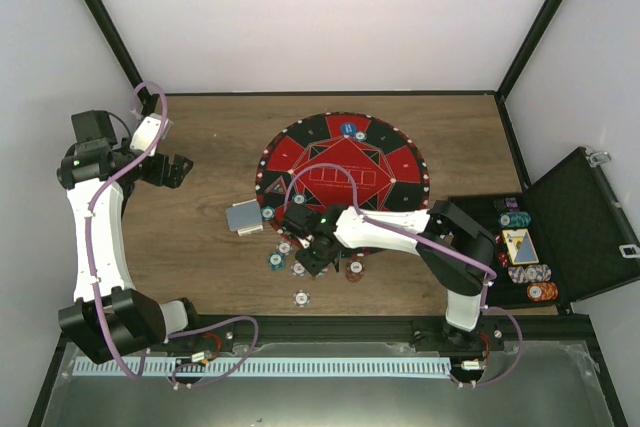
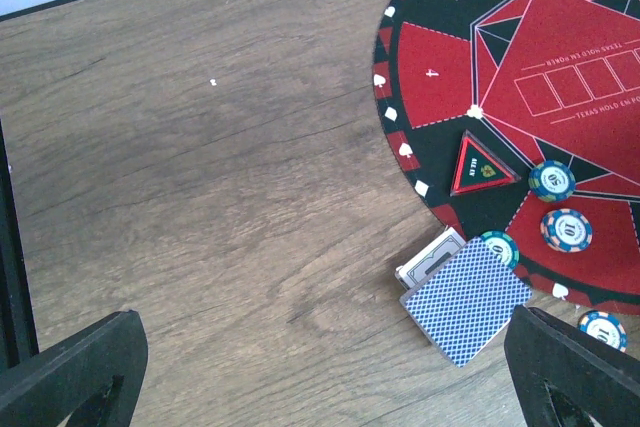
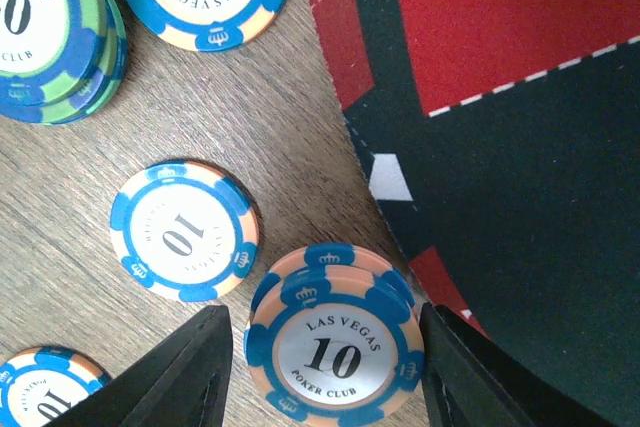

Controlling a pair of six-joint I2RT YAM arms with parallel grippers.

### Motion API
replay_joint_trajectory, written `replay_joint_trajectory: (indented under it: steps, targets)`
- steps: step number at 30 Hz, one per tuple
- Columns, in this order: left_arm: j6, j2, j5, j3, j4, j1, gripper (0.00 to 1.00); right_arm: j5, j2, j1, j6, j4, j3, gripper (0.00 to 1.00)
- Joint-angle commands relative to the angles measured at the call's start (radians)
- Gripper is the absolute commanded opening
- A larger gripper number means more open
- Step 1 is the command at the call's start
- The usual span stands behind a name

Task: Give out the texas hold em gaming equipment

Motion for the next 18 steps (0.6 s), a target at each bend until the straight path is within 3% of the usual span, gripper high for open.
replay_joint_trajectory:
  steps: [1,18]
  targets:
    - [0.02,-0.016,0.003,-0.001,-0.001,0.005,1.0,0.016,-0.012,0.0,-0.005,-0.004,0.013,0.53]
    - [0.021,-0.016,0.01,0.004,-0.003,0.01,1.0,0.016,0.004,0.0,-0.011,0.003,-0.01,0.51]
